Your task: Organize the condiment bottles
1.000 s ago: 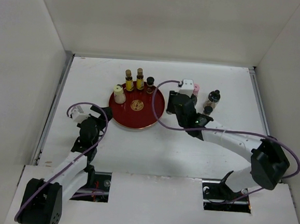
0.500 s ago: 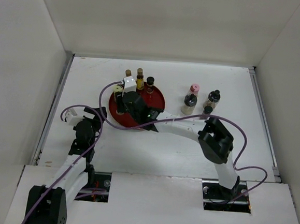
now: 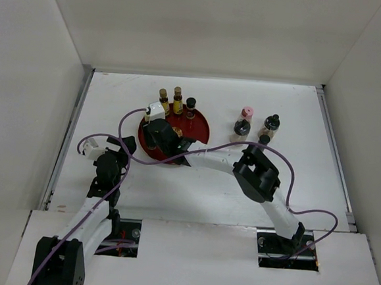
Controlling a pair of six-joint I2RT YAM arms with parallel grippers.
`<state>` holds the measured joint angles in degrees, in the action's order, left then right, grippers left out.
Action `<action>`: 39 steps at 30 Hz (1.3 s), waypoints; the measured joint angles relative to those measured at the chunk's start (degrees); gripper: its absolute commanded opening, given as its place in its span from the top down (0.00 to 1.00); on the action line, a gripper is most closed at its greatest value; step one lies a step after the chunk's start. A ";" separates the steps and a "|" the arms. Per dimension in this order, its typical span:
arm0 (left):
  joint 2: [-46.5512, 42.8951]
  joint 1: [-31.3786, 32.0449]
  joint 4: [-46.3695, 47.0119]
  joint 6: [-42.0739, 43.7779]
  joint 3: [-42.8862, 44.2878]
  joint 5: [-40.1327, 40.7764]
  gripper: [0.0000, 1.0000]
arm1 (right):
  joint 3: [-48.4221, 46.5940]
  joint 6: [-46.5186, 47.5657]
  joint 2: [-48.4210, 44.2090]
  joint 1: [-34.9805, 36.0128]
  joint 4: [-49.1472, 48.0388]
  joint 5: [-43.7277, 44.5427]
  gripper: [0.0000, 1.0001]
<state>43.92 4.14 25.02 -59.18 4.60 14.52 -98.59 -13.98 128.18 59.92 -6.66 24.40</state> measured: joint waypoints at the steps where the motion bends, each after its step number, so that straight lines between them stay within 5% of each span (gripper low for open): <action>1: 0.00 0.00 0.00 0.00 0.00 0.00 0.00 | -0.17 0.02 0.07 -0.02 0.17 -0.07 0.60; 7: 0.00 0.00 -0.02 0.02 0.00 0.02 0.00 | -0.24 -0.20 0.07 0.00 0.11 -0.04 0.40; 18: -0.07 0.04 -0.02 0.04 0.00 0.04 0.00 | 4.83 -2.43 -1.38 0.00 -1.27 -0.31 0.33; 28: -0.17 0.13 -0.04 0.07 0.00 0.02 0.00 | 10.71 -3.69 -12.09 0.42 -2.84 -0.96 0.27; 32: -0.20 0.15 -0.04 0.07 0.00 0.02 0.00 | 13.97 -4.04 -16.39 0.52 -4.76 -1.05 0.40; 36: -0.28 0.20 -0.07 0.09 0.00 0.04 0.00 | 21.75 -4.55 -22.14 0.07 -7.10 -0.72 0.73; 39: -0.39 0.39 -0.07 0.09 0.00 0.02 0.00 | 31.30 -5.40 -28.94 -1.64 -8.09 1.42 0.79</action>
<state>43.53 4.54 24.95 -59.09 4.60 14.55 -67.29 -19.38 99.24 58.28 -14.74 25.82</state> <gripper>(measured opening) 0.997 0.232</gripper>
